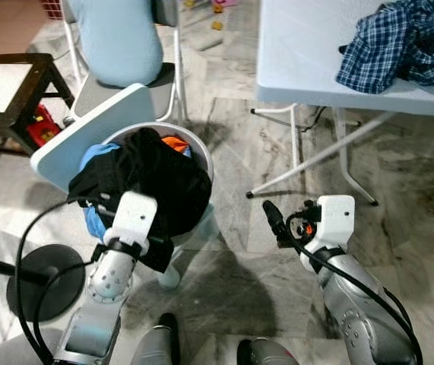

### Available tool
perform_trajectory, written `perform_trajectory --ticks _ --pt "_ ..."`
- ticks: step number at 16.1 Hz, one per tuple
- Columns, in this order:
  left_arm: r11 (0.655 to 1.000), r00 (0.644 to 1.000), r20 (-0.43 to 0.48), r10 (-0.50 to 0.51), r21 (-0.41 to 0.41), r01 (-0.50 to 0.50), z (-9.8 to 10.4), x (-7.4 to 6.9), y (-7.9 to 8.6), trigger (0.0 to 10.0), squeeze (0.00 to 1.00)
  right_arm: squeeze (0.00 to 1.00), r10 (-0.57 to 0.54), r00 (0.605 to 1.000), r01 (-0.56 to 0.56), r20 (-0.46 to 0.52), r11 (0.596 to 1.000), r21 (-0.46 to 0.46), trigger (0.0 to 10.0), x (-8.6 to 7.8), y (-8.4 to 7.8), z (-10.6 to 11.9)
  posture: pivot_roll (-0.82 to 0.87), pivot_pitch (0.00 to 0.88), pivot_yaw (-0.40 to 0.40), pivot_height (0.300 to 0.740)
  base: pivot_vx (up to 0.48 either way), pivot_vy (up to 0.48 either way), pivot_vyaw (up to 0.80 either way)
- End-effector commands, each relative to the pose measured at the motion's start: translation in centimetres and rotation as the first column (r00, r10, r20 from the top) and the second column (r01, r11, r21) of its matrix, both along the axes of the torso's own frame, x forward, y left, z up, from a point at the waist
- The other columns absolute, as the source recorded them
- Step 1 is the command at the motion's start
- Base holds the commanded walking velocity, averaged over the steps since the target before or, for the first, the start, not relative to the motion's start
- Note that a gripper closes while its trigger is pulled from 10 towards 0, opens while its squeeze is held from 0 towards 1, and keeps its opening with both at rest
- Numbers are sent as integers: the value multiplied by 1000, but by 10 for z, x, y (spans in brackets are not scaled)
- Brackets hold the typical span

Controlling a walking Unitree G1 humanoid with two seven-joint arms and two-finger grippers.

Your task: Hang hanger

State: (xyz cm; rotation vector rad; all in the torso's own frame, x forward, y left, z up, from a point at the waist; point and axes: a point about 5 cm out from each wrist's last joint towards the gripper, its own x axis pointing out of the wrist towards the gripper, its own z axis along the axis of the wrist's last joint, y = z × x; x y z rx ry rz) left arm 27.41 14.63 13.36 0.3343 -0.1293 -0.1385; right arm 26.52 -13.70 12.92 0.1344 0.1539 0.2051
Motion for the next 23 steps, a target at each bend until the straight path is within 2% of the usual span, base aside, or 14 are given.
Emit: perform_trajectory --ticks 1,3,5,8,9,11,12,14,17,21,23 --pt "1000 999 35 -22 -4 22 10 -2 -3 0 0 0 -10 999 10 -40 1000 8 10000 -2 -3 -11 -1 197 -6 740 0 0 0" --pt "1000 996 80 -26 -3 26 22 1 -2 0 0 0 -12 999 13 -52 999 29 10000 1 -2 -19 17 142 -7 740 0 0 0" --pt "1000 996 86 8 -13 -7 22 4 5 0 0 0 35 998 -34 -42 999 27 10000 6 6 -19 20 96 -44 740 0 0 0" --pt "995 993 60 99 -15 -98 16 2 16 0 0 0 85 996 -85 -23 996 7 10000 9 5 -22 29 56 -49 740 0 0 0" --pt "995 993 71 94 11 -95 17 1 15 0 0 0 81 996 -79 -32 995 67 10000 11 3 -23 46 0 -31 740 0 0 0" --pt "995 993 78 85 37 -88 25 9 15 0 0 0 127 991 -126 -36 991 41 10000 17 10 -21 42 76 -7 740 0 0 0" --pt "994 991 92 102 41 -106 27 8 16 0 0 0 100 995 -99 -21 995 28 10000 15 8 -23 46 30 2 740 0 0 0" --pt "986 981 107 164 -7 -164 29 7 20 0 0 0 -41 999 43 -27 996 80 10000 10 -8 -27 33 83 13 740 0 0 0" --pt "993 992 65 110 -42 -107 24 3 5 0 0 0 -26 999 23 30 994 109 10000 6 -7 -18 10 110 27 740 0 0 0" --pt "989 991 58 119 -100 -113 27 8 -3 0 0 0 -85 993 77 85 992 96 10000 21 -16 -3 -2 137 27 740 204 0 -141" --pt "988 994 46 101 -125 -94 26 8 -9 0 0 0 -78 993 70 87 994 85 10000 22 -18 -2 -5 150 18 740 124 0 -400"
